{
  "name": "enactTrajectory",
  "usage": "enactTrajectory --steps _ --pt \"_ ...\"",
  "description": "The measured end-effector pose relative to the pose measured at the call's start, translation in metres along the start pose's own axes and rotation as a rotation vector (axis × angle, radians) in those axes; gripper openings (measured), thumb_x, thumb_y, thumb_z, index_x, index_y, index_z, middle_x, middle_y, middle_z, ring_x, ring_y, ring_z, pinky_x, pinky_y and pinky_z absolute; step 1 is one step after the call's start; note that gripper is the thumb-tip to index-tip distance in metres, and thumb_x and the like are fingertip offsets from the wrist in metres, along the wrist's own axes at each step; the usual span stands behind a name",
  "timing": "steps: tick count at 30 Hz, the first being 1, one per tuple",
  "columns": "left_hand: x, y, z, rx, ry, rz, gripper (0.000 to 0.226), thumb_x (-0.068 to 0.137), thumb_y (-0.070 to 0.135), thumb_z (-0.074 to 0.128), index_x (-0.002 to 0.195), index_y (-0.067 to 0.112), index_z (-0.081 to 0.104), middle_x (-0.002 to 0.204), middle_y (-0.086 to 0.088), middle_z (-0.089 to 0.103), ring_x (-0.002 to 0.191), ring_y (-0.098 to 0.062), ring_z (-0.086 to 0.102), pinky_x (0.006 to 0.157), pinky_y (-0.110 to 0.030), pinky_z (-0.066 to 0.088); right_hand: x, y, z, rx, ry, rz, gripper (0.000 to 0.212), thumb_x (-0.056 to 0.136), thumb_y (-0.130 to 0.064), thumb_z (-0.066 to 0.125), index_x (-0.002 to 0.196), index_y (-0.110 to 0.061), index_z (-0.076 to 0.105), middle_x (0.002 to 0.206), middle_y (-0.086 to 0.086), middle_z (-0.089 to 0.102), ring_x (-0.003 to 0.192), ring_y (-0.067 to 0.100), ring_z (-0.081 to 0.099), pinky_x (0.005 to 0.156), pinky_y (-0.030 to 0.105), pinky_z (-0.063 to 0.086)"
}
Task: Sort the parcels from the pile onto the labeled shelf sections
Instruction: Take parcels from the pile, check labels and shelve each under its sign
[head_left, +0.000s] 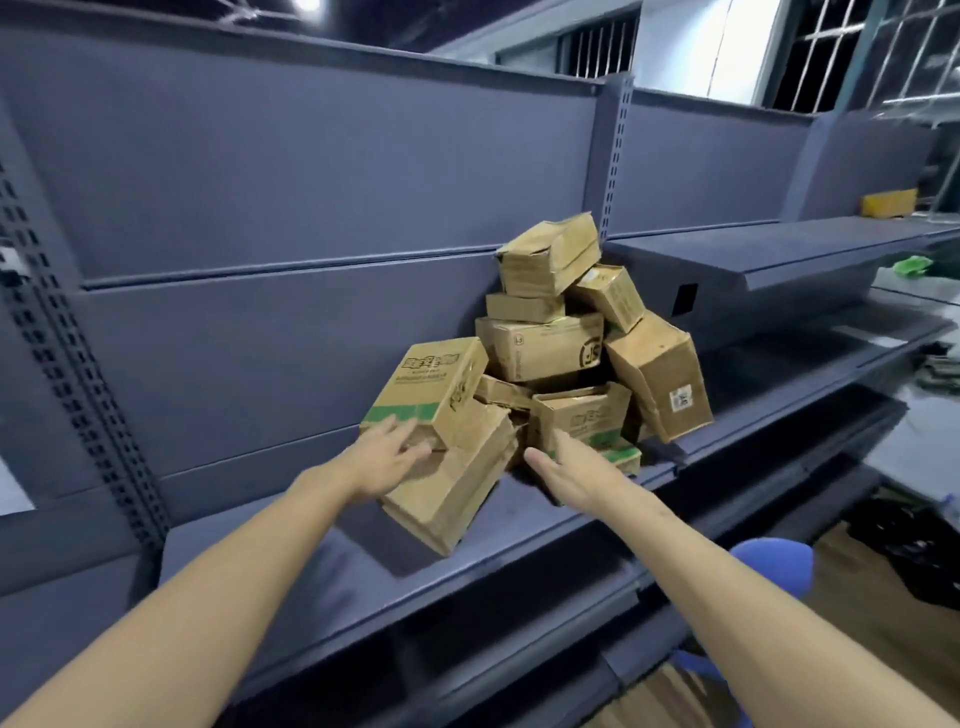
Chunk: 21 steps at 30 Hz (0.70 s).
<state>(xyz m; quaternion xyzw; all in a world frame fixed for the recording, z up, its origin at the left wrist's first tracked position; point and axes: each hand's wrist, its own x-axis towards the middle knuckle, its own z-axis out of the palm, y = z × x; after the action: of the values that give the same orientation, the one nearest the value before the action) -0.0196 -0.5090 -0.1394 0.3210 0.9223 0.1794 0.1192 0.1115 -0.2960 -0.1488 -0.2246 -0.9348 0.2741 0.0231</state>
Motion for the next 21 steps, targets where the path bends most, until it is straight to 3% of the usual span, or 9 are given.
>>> enactTrajectory --steps 2,6,10,14,17,21 --pt "0.012 -0.024 -0.004 -0.054 0.019 -0.085 0.062 0.101 0.045 0.032 0.153 0.018 0.012 0.160 -0.011 0.003 0.148 -0.021 0.000 0.117 -0.031 0.004 0.024 -0.014 0.012 0.064 -0.007 -0.048 0.054 0.096 -0.050 0.042 0.134 -0.011 0.042 0.134 0.016 0.053 0.119 0.033 0.053 0.096 0.040 0.045" --pt "0.046 -0.068 -0.009 -0.232 0.082 -0.199 0.066 0.097 0.049 0.036 0.152 0.023 0.011 0.160 -0.010 0.009 0.148 -0.020 0.003 0.119 -0.039 0.013 0.066 -0.049 0.034 0.249 0.038 -0.121 0.051 0.094 -0.045 0.049 0.137 -0.018 0.042 0.139 0.005 0.052 0.129 0.025 0.047 0.108 0.040 0.038" --pt "0.076 -0.086 -0.010 -0.413 0.137 -0.176 0.063 0.100 0.041 0.038 0.153 0.021 0.011 0.159 -0.005 0.014 0.145 -0.019 0.017 0.114 -0.032 0.016 0.119 -0.070 0.061 0.281 0.150 -0.105 0.071 0.079 -0.069 0.033 0.138 -0.030 0.036 0.137 0.005 0.051 0.128 0.030 0.045 0.106 0.053 0.037" --pt "0.105 -0.099 -0.007 -0.539 0.179 -0.132 0.061 0.100 0.041 0.038 0.153 0.027 0.011 0.159 0.001 0.016 0.145 -0.016 0.018 0.114 -0.032 0.017 0.136 -0.093 0.070 0.211 0.251 -0.041 0.060 0.092 -0.057 0.039 0.143 -0.028 0.032 0.138 0.012 0.045 0.126 0.034 0.043 0.105 0.048 0.032" --pt "0.120 -0.099 0.000 -0.657 0.175 -0.095 0.059 0.100 0.040 0.039 0.152 0.027 0.014 0.156 0.007 0.021 0.143 -0.012 0.023 0.116 -0.032 0.019 0.146 -0.094 0.083 0.243 0.247 -0.046 0.064 0.094 -0.051 0.045 0.149 -0.025 0.025 0.142 0.014 0.041 0.129 0.034 0.039 0.106 0.041 0.030" --pt "0.122 -0.092 0.009 -0.662 0.204 -0.002 0.041 0.100 0.018 0.044 0.142 0.021 0.040 0.129 0.014 0.053 0.121 -0.006 0.050 0.106 -0.023 0.038 0.152 -0.092 0.090 0.303 0.231 -0.097 0.064 0.093 -0.034 0.051 0.148 -0.019 0.023 0.140 0.011 0.042 0.131 0.029 0.037 0.109 0.040 0.031"
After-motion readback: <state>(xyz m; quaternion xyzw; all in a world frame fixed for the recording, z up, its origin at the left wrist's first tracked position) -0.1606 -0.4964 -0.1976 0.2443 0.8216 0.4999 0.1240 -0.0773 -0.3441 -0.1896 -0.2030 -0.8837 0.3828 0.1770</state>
